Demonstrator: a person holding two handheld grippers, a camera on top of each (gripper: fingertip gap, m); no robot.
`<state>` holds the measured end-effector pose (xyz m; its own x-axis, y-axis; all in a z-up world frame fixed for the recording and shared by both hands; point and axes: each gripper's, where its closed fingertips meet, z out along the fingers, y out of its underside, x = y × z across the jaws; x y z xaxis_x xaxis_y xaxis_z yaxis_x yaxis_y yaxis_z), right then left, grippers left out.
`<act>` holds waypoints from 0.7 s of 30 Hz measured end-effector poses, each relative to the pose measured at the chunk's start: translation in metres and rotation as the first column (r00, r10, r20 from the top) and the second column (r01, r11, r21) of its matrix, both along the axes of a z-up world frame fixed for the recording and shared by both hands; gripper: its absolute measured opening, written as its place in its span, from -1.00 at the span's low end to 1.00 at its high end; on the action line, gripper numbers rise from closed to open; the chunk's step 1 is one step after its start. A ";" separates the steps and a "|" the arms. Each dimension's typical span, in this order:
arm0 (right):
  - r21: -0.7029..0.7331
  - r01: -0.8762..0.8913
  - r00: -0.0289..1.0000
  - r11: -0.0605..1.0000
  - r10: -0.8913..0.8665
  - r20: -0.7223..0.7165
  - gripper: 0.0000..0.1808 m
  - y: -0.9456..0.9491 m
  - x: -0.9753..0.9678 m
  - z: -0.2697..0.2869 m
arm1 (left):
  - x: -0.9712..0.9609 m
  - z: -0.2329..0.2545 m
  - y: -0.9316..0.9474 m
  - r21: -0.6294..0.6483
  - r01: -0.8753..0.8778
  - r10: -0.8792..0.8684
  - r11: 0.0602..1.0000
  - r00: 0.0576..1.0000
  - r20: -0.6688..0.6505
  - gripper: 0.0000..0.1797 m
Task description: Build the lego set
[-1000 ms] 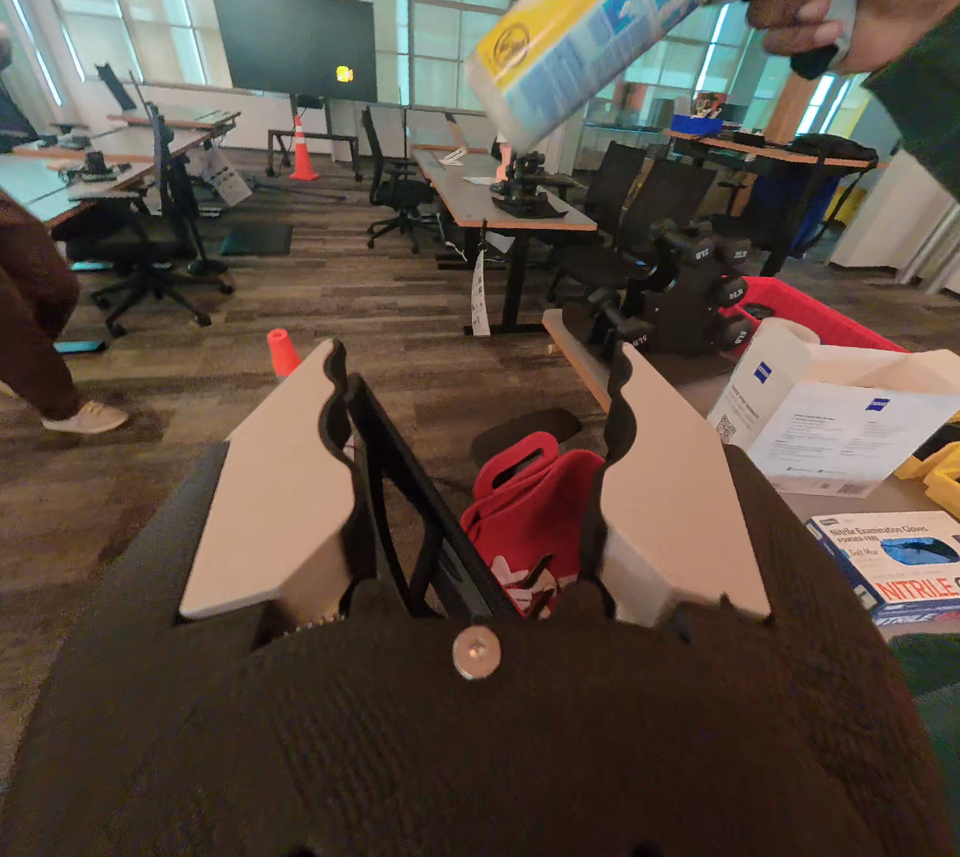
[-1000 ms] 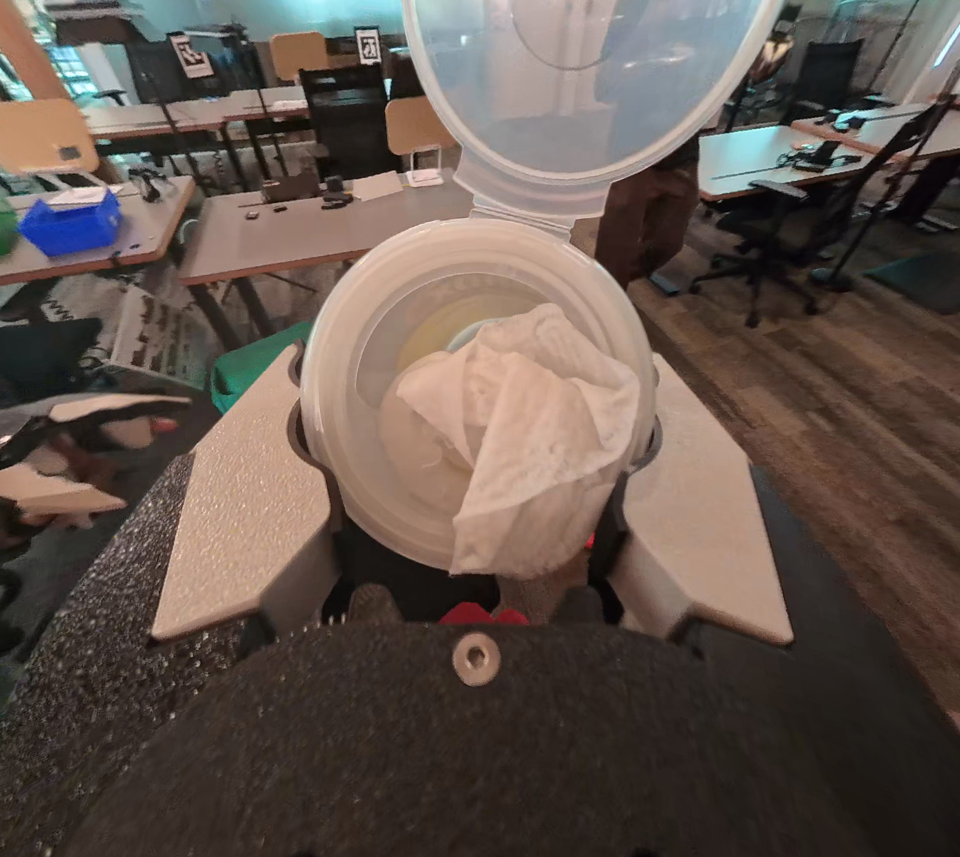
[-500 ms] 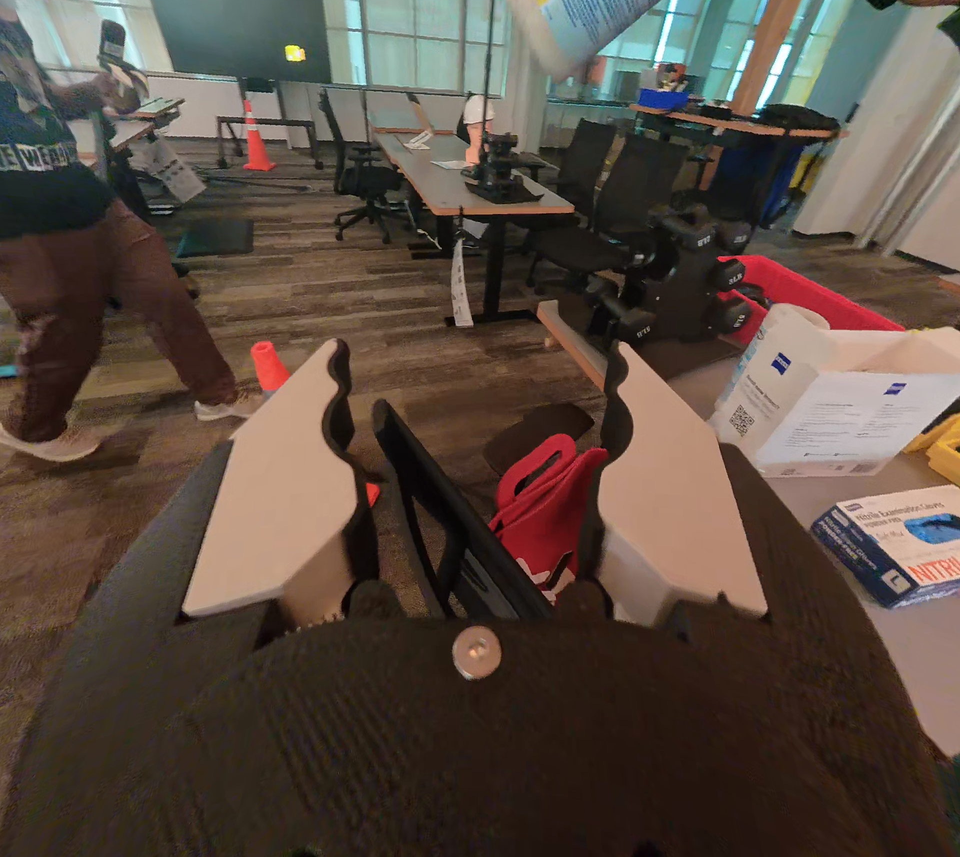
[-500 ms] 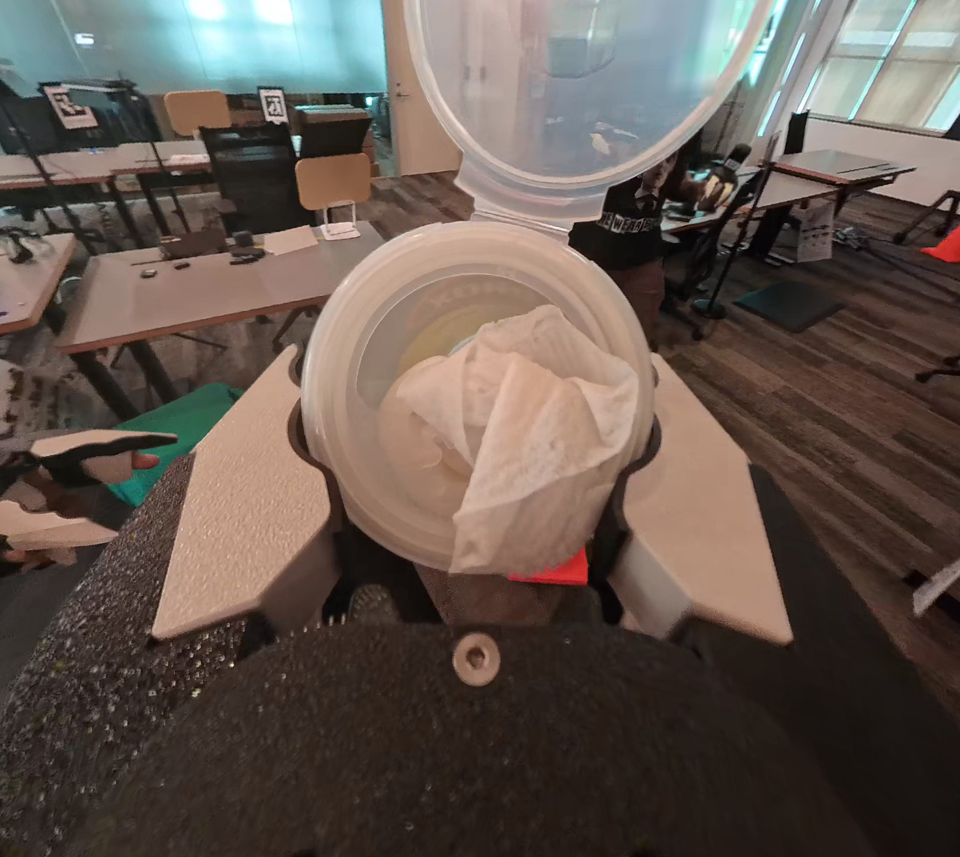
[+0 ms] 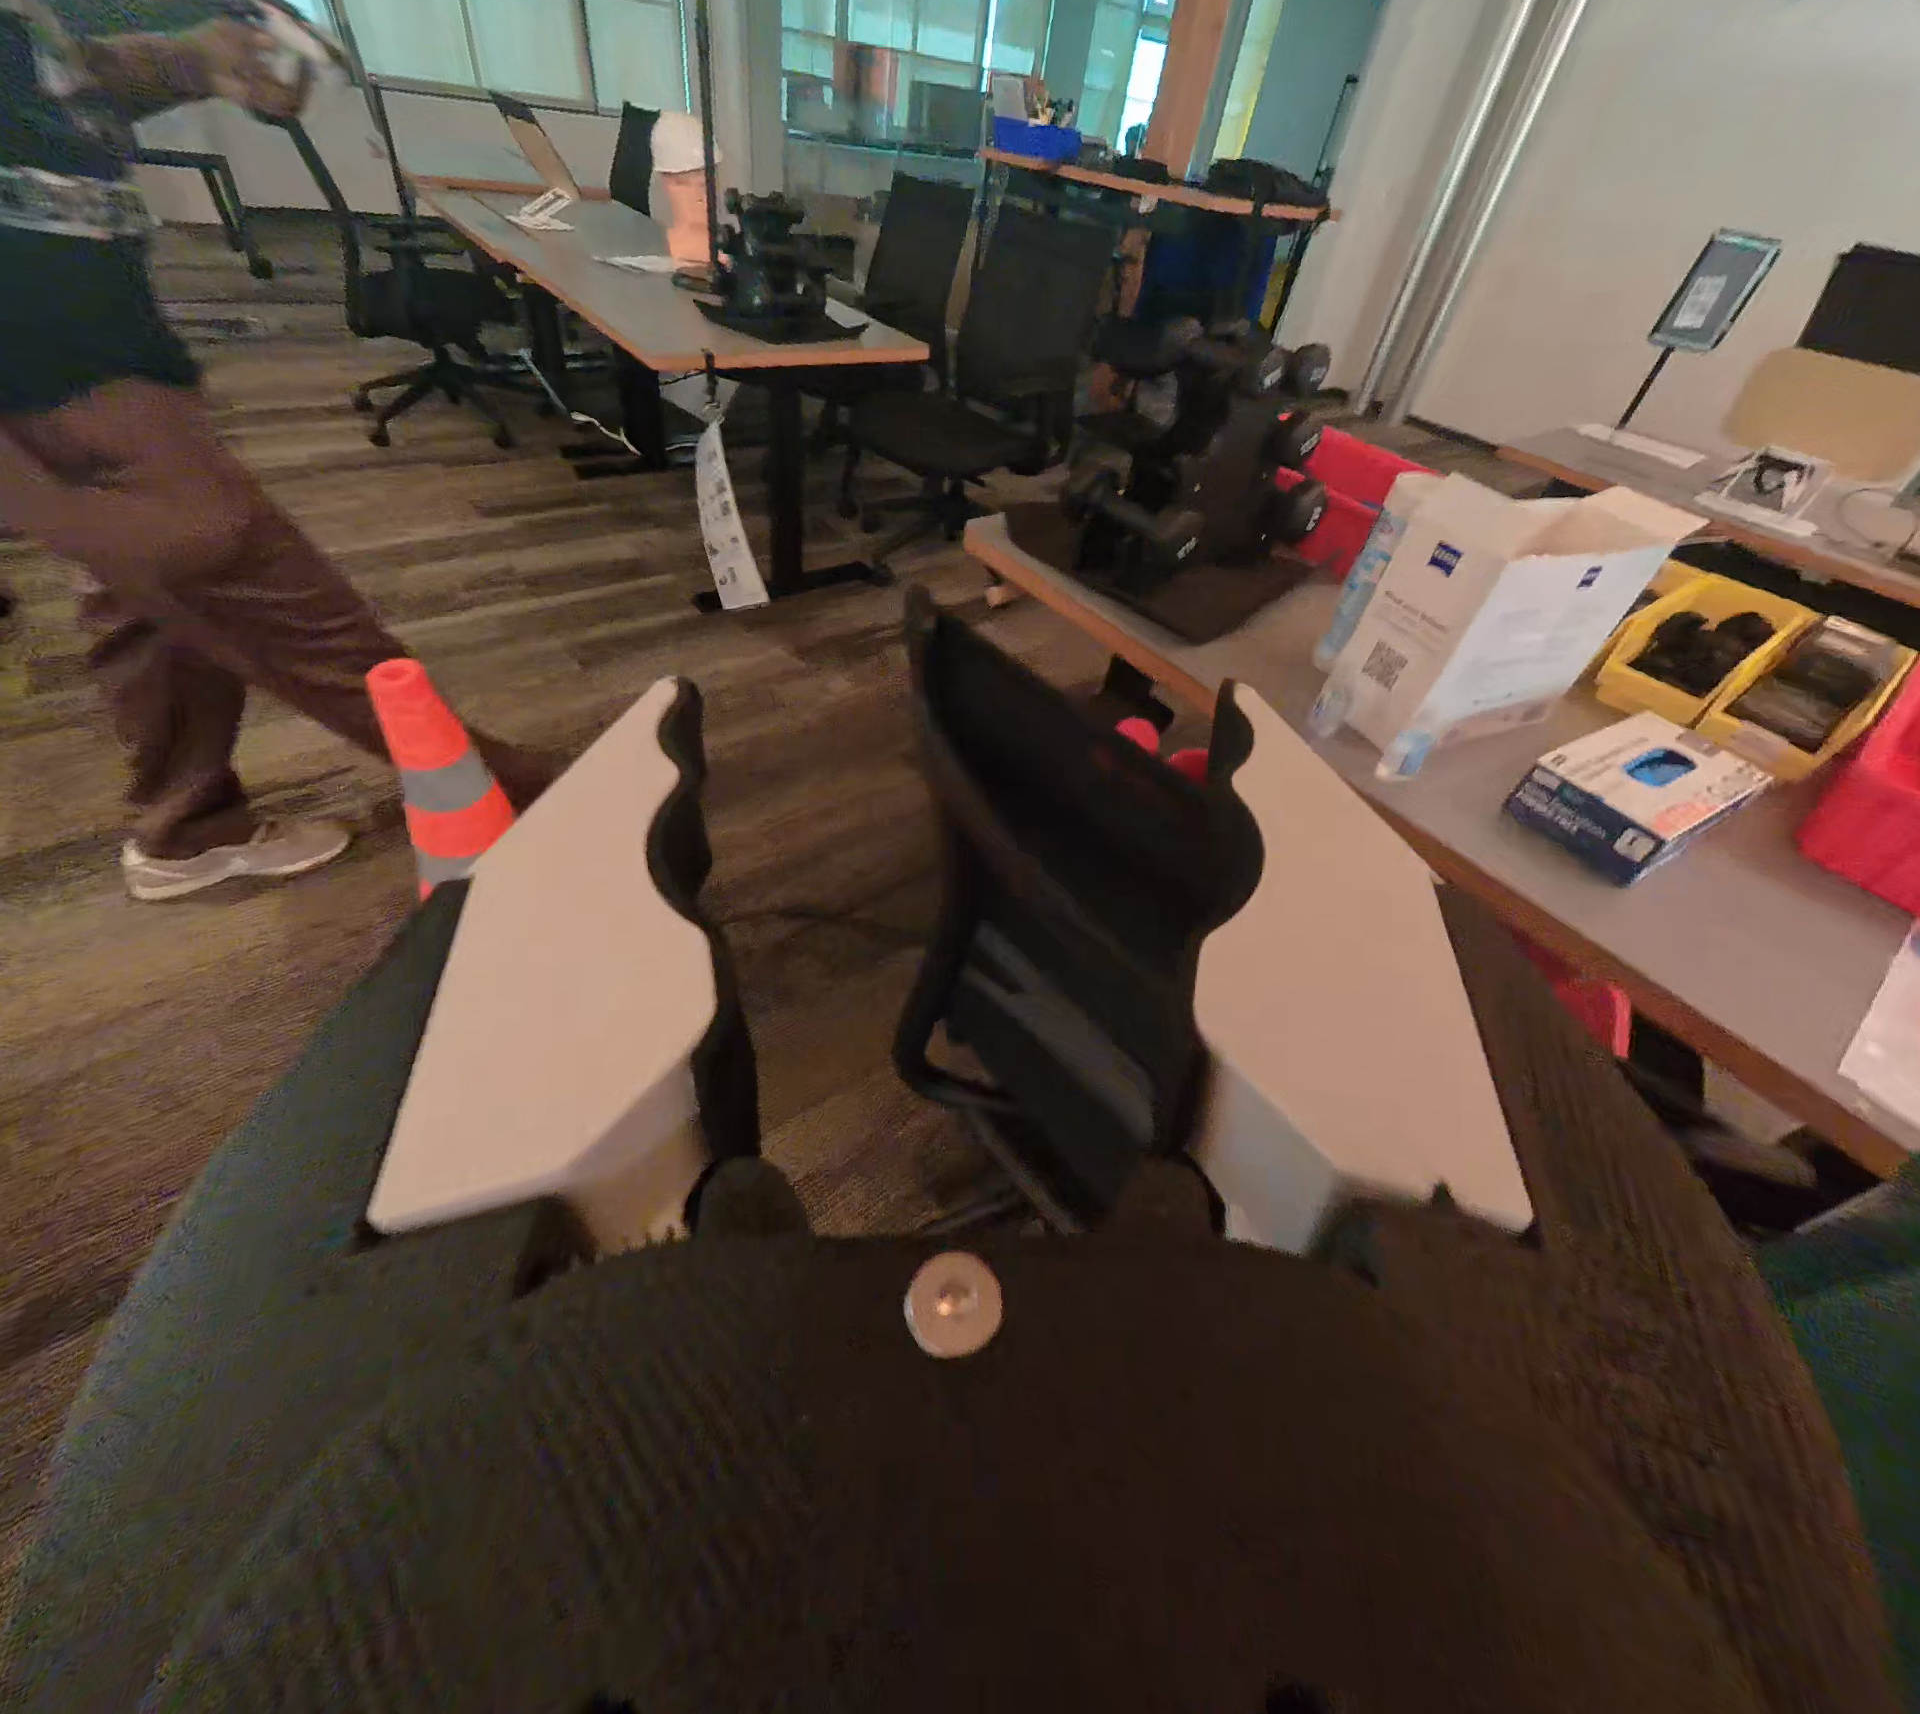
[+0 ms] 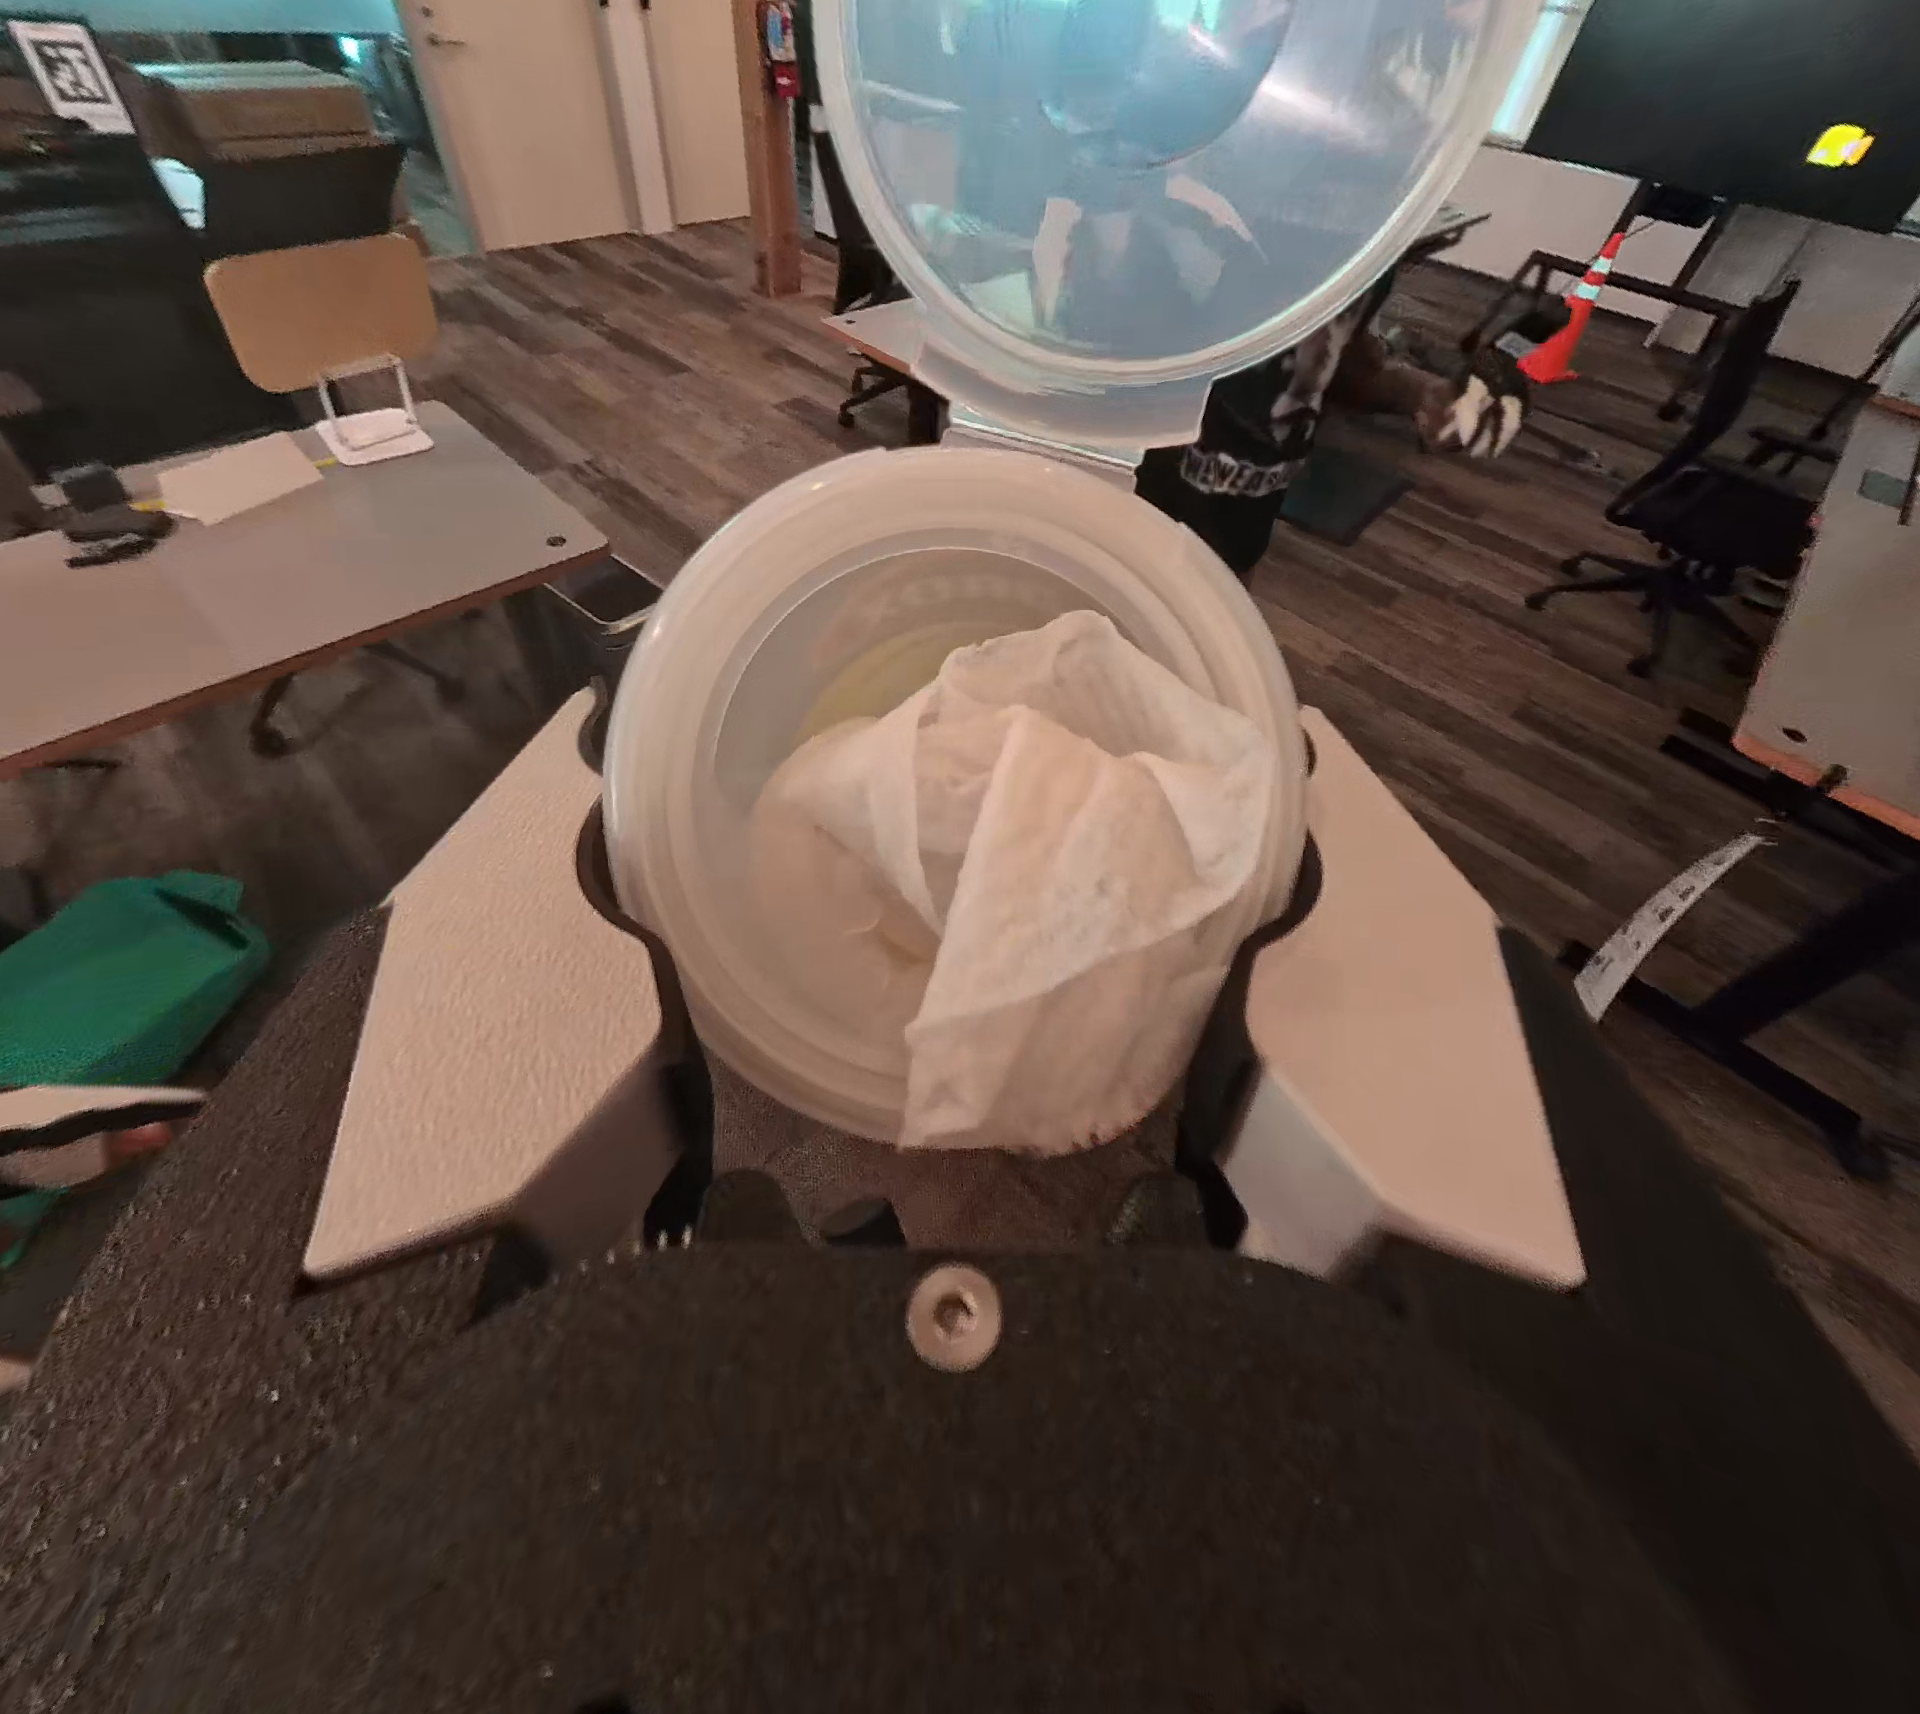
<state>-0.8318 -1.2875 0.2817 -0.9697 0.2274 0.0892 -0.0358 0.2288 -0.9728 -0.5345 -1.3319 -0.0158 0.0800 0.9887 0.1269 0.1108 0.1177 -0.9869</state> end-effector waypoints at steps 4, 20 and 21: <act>0.019 0.035 0.999 0.999 -0.034 -0.011 0.34 -0.050 -0.004 0.009 | 0.036 -0.009 -0.041 0.006 -0.024 0.023 1.000 0.999 0.033 0.08; -0.004 0.095 0.995 0.996 -0.095 -0.019 0.33 -0.171 -0.062 -0.020 | 0.037 -0.032 -0.083 0.061 -0.073 0.065 0.995 0.990 0.126 0.05; -0.010 0.094 0.995 0.996 -0.094 -0.022 0.34 -0.175 -0.068 -0.024 | 0.028 -0.032 -0.086 0.053 -0.067 0.060 0.996 0.990 0.126 0.05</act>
